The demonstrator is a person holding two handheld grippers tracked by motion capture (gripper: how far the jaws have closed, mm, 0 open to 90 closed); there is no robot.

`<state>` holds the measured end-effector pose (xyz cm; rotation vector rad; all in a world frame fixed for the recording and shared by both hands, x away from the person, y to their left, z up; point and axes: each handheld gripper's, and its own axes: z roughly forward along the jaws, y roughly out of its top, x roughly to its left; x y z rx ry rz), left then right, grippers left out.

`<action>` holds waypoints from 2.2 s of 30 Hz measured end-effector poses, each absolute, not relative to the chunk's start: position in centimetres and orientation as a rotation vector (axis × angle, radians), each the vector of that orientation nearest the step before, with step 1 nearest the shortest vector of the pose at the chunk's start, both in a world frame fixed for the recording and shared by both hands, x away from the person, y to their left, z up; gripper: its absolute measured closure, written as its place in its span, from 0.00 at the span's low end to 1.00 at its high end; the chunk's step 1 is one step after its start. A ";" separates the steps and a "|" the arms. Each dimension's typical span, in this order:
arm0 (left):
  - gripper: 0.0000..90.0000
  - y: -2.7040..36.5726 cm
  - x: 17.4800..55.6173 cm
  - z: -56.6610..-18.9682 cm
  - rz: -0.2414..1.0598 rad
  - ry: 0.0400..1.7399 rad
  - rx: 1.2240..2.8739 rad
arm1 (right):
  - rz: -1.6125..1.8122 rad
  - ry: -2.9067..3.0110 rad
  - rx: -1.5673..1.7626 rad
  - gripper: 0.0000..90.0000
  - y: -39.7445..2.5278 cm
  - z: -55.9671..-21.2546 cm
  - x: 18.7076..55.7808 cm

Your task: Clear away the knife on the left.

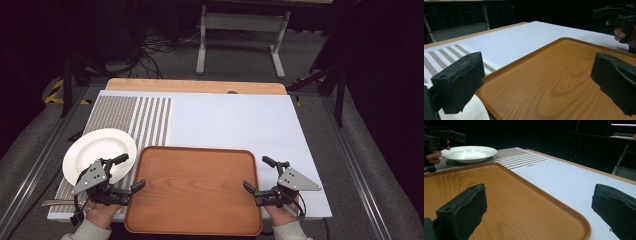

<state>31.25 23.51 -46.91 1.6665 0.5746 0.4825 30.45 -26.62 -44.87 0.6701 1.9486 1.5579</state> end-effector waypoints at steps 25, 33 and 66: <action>0.04 24.0 31.3 -44.4 0.400 0.533 1.751 | 1.578 1.952 0.672 0.01 -26.5 -44.9 30.4; 0.06 24.3 31.6 -42.9 0.359 0.489 1.834 | 1.580 1.953 0.670 0.02 -26.5 -44.8 30.4; 0.12 25.9 31.0 -39.2 0.256 0.315 2.244 | 1.581 1.971 0.662 0.02 -26.4 -44.9 30.4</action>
